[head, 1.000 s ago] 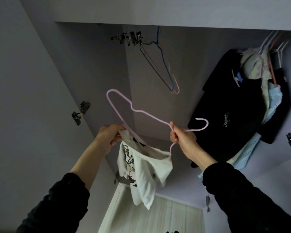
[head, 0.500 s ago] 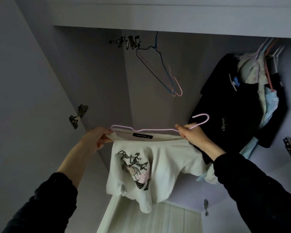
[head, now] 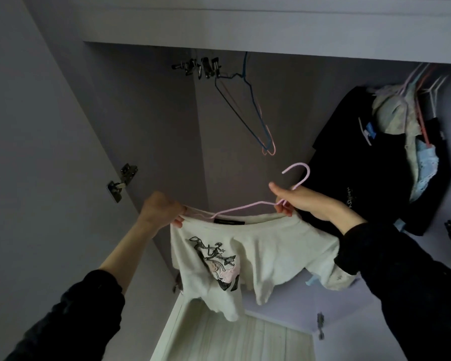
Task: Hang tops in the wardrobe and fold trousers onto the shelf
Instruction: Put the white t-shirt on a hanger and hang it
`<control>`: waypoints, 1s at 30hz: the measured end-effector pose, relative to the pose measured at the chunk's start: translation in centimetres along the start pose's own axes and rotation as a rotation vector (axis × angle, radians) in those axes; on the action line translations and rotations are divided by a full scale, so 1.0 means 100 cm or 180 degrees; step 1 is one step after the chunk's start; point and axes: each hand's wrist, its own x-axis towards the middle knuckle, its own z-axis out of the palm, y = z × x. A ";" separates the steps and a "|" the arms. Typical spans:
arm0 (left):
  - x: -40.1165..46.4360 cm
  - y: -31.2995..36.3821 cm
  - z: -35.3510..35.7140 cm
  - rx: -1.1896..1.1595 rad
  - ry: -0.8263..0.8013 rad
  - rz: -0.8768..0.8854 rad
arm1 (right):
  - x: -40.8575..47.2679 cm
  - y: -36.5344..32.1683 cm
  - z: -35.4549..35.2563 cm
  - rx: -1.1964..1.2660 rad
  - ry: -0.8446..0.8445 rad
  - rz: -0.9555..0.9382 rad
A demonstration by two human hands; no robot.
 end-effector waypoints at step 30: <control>-0.022 0.019 -0.013 0.0735 -0.0053 0.1655 | -0.015 -0.085 -0.012 -0.0871 -0.0480 -0.0886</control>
